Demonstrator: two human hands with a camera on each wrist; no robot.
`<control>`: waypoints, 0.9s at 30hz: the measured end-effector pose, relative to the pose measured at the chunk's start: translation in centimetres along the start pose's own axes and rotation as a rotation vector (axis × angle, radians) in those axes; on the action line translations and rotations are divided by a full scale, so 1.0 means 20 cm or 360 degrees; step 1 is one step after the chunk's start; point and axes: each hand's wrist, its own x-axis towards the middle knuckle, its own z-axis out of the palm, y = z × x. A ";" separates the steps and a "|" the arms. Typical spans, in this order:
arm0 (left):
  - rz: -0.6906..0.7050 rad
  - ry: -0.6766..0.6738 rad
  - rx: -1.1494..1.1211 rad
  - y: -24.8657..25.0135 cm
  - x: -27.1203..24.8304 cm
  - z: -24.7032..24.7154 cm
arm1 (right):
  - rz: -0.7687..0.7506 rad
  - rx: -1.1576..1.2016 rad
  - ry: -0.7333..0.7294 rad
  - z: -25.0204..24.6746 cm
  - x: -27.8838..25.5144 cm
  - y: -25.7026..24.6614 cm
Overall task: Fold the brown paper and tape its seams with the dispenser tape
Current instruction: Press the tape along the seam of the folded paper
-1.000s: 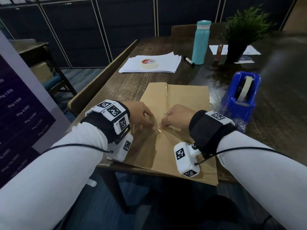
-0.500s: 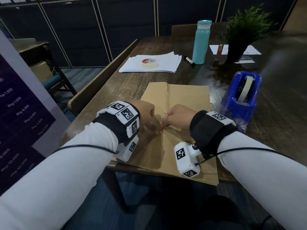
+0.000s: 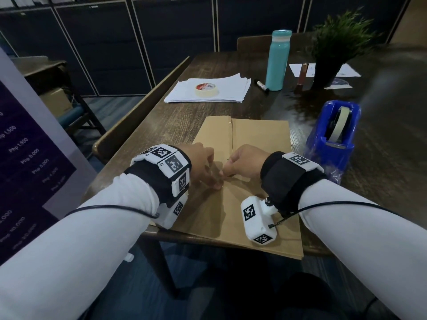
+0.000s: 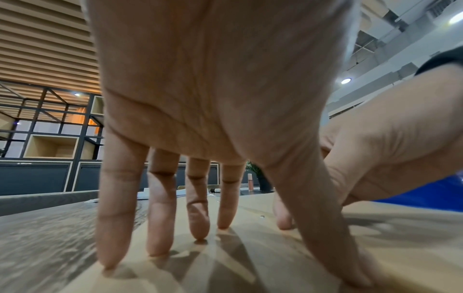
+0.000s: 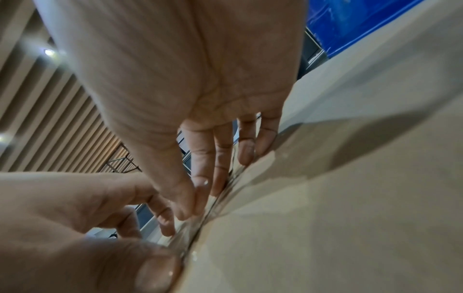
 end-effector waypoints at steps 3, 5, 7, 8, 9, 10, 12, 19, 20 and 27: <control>-0.0009 -0.0019 0.0003 0.00 0.00 0.00 | 0.0000 -0.0039 -0.0032 -0.01 0.00 0.00; -0.0012 -0.0025 0.0012 0.00 -0.01 0.00 | 0.0006 0.0019 -0.0030 -0.01 0.00 0.02; -0.0015 -0.0035 0.0014 0.00 -0.01 0.00 | -0.0002 0.0048 -0.0034 -0.01 0.00 0.03; -0.0017 -0.0040 0.0010 0.00 -0.01 0.00 | -0.0009 0.0045 -0.0039 -0.01 0.00 0.03; -0.0018 -0.0045 0.0005 0.00 -0.01 0.00 | -0.0015 0.0040 -0.0041 -0.01 0.00 0.03; -0.0018 -0.0047 0.0001 0.00 -0.01 0.00 | -0.0021 0.0033 -0.0040 -0.01 0.00 0.03; -0.0020 -0.0052 0.0001 0.00 -0.01 0.00 | -0.0039 0.0011 -0.0047 -0.01 0.00 0.03; -0.0011 -0.0063 -0.0010 0.01 -0.02 -0.01 | -0.0075 -0.0146 -0.0078 0.00 0.02 0.02; -0.0007 -0.0059 -0.0008 0.01 -0.02 -0.01 | -0.0076 -0.0176 -0.0084 0.00 0.02 0.02; 0.0011 -0.0032 0.0075 0.00 -0.03 -0.01 | -0.0010 -0.0461 -0.0120 -0.01 0.05 0.01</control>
